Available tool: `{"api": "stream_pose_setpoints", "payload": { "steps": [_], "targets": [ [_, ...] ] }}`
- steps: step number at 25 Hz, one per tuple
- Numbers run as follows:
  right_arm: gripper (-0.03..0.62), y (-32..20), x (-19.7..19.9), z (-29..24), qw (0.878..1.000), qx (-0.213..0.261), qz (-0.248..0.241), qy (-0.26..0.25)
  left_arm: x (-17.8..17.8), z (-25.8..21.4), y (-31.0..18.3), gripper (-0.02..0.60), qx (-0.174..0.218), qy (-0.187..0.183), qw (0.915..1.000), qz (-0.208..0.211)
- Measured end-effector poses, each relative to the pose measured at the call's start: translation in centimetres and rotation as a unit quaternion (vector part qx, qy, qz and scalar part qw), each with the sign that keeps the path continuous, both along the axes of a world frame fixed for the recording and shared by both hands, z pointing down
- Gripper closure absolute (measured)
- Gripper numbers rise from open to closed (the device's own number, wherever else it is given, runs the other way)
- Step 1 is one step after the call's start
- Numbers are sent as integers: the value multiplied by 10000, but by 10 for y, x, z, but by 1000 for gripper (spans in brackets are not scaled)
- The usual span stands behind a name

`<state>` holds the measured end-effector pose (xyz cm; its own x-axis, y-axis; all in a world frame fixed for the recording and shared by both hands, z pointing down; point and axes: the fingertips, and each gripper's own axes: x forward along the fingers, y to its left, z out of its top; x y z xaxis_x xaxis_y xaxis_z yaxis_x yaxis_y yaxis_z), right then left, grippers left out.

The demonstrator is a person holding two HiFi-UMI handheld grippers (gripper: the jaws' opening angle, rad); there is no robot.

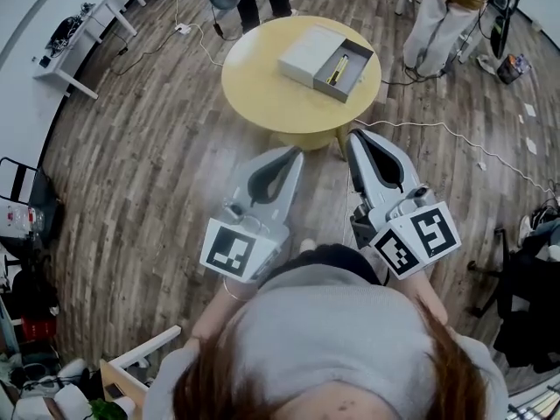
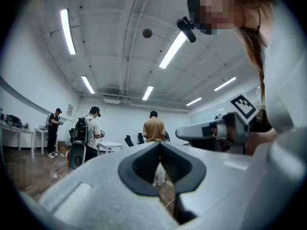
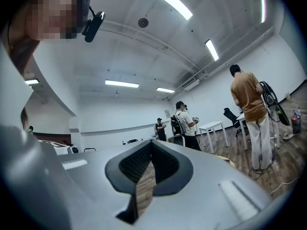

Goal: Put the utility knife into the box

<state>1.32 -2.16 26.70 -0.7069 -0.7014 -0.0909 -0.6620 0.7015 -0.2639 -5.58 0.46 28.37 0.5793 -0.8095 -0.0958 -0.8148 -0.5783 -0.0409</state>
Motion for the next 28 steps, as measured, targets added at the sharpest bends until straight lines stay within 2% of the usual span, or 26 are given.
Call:
{"api": "stream_pose_setpoints", "payload": {
  "steps": [5, 8, 13, 17, 22, 28],
  "targets": [
    [591, 42, 15, -10, 9999, 98, -39, -3, 19, -10, 41, 578, 138, -18, 9999, 16],
    [591, 77, 29, -8, 9998, 140, 1, 171, 34, -14, 71, 578, 164, -23, 9999, -21],
    [591, 137, 61, -2, 9984, 235, 98, 510, 61, -8, 130, 578, 44, 33, 9999, -116],
    [591, 170, 76, -3, 9983, 242, 90, 531, 77, -6, 169, 578, -1, 87, 9999, -92],
    [591, 197, 74, -13, 9973, 417, 79, 602, 82, -13, 194, 578, 96, 70, 9999, -23],
    [591, 207, 70, -16, 9960, 500, 292, 680, 87, -25, 202, 578, 198, 72, 9997, 124]
  ]
}}
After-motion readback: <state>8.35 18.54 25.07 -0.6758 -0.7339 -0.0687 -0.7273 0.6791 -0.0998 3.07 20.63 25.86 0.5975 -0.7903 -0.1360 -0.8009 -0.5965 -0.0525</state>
